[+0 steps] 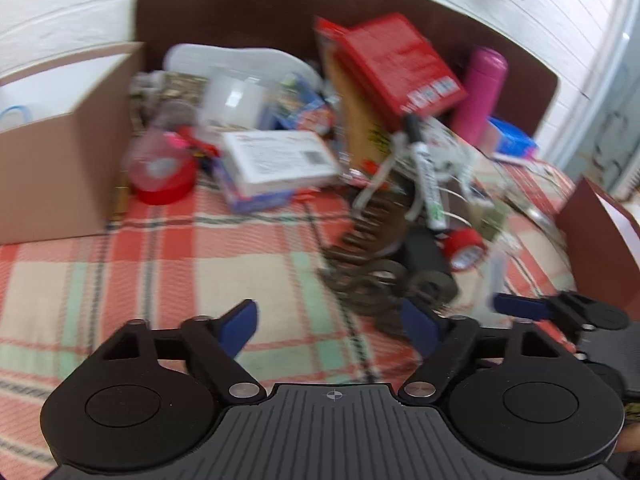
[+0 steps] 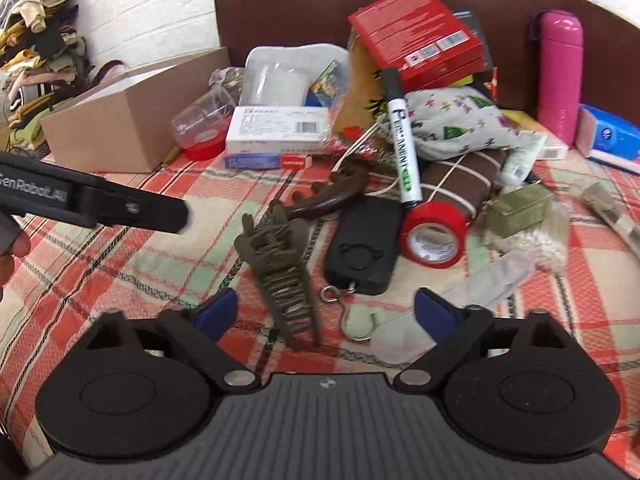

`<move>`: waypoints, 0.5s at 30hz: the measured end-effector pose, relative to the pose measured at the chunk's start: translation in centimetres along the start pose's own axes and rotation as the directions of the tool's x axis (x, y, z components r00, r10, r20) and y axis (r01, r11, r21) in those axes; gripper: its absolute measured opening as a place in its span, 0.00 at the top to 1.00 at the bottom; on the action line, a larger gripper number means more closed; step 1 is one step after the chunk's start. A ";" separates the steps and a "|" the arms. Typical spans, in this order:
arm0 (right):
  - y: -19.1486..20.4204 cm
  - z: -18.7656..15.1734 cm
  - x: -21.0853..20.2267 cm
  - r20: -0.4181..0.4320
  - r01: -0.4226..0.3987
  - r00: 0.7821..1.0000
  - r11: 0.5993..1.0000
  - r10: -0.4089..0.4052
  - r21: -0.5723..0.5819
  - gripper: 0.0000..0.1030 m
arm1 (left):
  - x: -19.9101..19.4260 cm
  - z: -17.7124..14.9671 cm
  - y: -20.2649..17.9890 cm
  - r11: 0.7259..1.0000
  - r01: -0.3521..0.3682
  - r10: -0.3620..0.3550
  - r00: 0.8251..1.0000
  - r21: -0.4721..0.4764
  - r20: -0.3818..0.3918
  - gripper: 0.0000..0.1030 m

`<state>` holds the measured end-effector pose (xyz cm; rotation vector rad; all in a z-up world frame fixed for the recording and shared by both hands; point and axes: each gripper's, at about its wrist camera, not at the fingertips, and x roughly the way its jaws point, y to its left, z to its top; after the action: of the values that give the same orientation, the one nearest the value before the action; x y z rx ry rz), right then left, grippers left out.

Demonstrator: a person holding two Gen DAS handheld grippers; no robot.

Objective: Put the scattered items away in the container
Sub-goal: 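Return the left tool to the table and grasp the brown claw clip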

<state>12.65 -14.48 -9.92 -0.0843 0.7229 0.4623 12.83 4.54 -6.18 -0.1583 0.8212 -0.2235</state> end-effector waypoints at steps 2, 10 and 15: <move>0.1 -0.3 0.2 -0.004 0.001 1.000 1.000 -0.001 -0.004 0.26 | 0.6 0.3 -0.7 0.999 0.037 -0.037 0.999 0.027 -0.010 0.32; 0.2 -0.9 0.0 -0.002 -0.038 0.999 0.999 0.038 0.010 0.54 | 2.5 1.0 -3.5 0.984 0.109 -0.105 0.994 0.137 -0.034 0.33; 0.6 -1.1 0.6 -0.017 -0.041 0.999 0.999 0.041 -0.005 0.59 | 4.3 1.4 -3.5 0.984 0.099 -0.093 0.994 0.148 -0.049 0.31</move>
<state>12.04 -13.98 -11.08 -0.0788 0.7414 0.5029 16.25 0.09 -7.46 -0.0516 0.8365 -0.3794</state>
